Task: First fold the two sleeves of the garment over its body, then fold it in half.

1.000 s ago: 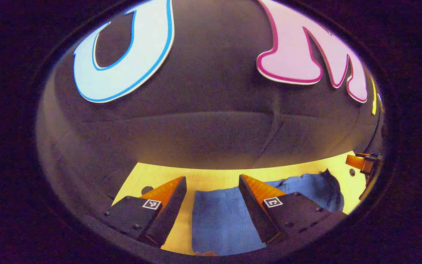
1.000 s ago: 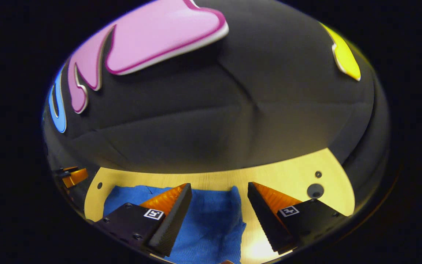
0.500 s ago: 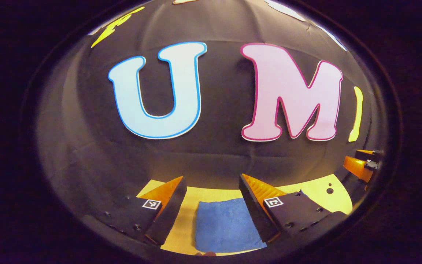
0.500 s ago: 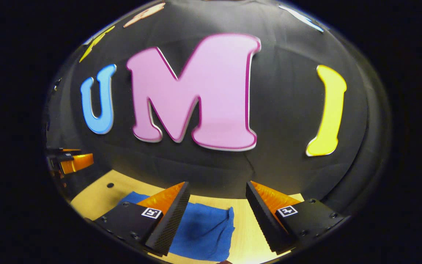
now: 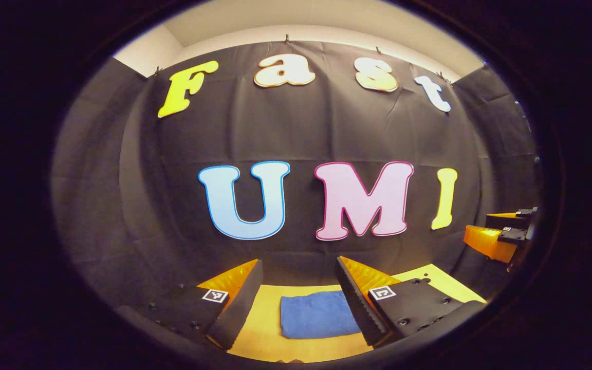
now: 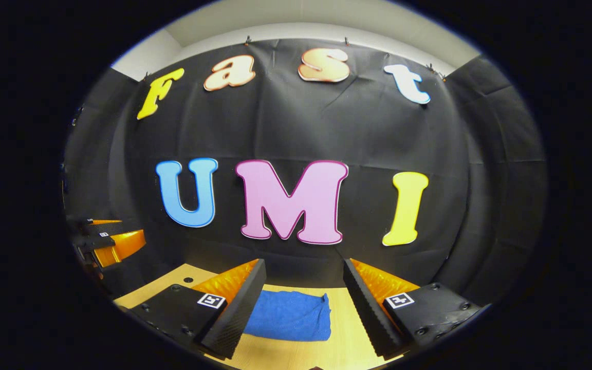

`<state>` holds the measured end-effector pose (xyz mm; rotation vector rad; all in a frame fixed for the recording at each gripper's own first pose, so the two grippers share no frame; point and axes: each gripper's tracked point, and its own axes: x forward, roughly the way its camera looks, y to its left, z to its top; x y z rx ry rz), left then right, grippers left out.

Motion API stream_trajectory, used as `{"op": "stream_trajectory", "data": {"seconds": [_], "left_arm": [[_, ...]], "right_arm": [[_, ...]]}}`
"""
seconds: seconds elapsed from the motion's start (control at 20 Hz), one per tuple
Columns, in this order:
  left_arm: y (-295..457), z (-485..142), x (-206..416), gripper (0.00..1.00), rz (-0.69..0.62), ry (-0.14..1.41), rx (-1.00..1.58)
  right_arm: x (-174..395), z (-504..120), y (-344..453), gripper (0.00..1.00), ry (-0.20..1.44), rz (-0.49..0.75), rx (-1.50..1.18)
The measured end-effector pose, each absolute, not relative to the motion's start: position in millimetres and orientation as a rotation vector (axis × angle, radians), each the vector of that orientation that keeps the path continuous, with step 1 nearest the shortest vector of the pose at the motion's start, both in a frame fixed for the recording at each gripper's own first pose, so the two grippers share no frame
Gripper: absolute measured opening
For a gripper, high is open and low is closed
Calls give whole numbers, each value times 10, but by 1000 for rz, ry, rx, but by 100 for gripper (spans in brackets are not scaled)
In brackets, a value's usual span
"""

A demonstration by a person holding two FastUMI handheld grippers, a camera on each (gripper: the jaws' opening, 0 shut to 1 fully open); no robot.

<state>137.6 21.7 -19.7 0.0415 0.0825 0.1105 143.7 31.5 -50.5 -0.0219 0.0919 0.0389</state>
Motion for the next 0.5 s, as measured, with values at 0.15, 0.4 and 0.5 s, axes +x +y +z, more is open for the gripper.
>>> {"op": "stream_trajectory", "data": {"seconds": [0.15,0.4,0.5], "left_arm": [[14,-234,682,82,77,97,-20],[-124,-374,-23,85,77,117,-32],[-193,-294,-207,85,82,105,-70]], "right_arm": [[818,-317,261,96,67,6,-49],[-41,-163,451,96,52,26,-79],[-338,-158,519,96,52,28,-54]]}}
